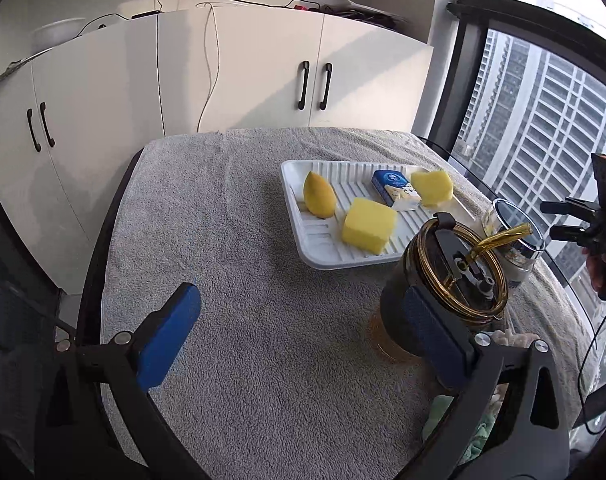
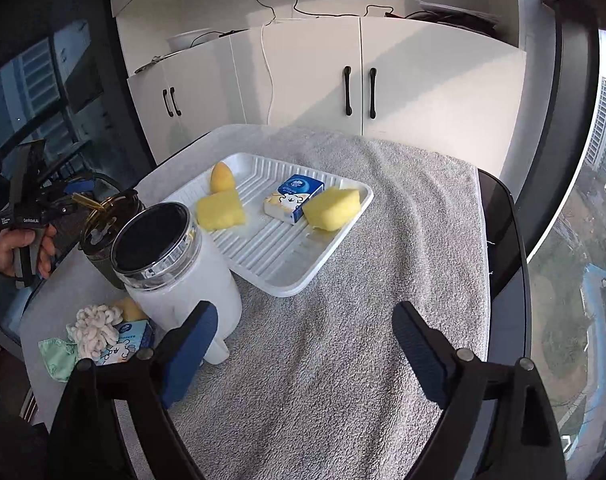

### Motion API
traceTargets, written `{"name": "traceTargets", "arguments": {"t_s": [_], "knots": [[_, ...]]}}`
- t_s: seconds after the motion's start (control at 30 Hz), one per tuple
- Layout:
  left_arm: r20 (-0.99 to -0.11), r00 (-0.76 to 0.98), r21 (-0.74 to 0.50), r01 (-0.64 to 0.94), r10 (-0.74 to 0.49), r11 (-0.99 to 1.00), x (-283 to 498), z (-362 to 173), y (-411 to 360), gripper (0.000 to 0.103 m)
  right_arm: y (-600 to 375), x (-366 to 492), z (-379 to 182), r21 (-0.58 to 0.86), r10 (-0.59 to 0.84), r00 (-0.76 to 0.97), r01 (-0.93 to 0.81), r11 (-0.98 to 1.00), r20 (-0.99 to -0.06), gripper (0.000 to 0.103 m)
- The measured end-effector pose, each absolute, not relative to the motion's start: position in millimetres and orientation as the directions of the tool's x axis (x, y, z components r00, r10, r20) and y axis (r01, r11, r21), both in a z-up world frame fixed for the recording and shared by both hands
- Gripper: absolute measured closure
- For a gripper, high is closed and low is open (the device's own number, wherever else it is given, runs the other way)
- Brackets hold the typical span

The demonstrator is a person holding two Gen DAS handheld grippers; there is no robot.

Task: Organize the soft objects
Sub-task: 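Withdraw both tools from the tray toward the remaining table items, then grasp the green cloth with the left tool while the right tool grasps the white rope toy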

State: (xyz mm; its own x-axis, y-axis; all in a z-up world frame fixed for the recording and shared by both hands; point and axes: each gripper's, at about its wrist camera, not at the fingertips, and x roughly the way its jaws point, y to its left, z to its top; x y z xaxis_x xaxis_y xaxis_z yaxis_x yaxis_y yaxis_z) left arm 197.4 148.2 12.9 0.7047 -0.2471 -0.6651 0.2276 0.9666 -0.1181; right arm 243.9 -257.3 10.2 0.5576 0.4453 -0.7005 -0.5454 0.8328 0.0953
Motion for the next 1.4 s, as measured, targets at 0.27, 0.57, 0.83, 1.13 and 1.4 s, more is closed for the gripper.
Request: {"name": "traceTargets", "arguments": {"t_s": [0.27,0.57,0.83,1.13,1.4], "knots": [[-0.677,0.682,-0.181,0.210,-0.277,0.961,130,-6,140,0.000,-247,177,-11,0.181,0.508,0.529,-0.551,0.815,-0.680,0.012],[-0.709,0.616,-0.258,0.225,-0.342,0.940,67,-30,108,0.000,-215,119,-20,0.207,0.538,0.527,-0.561,0.802,-0.657,0.012],[-0.715,0.590,-0.286,0.243,-0.375,0.927,43,-39,77,0.000,-170,78,-20,0.193,0.566,0.531,-0.599,0.777,-0.631,0.012],[-0.743,0.593,-0.210,0.231,-0.309,0.950,63,-54,52,0.000,-145,81,-17,0.180,0.541,0.547,-0.578,0.796,-0.639,0.012],[-0.766,0.591,-0.159,0.208,-0.254,0.965,81,-64,45,0.000,-119,106,-19,0.174,0.541,0.522,-0.594,0.785,-0.659,0.014]]}}
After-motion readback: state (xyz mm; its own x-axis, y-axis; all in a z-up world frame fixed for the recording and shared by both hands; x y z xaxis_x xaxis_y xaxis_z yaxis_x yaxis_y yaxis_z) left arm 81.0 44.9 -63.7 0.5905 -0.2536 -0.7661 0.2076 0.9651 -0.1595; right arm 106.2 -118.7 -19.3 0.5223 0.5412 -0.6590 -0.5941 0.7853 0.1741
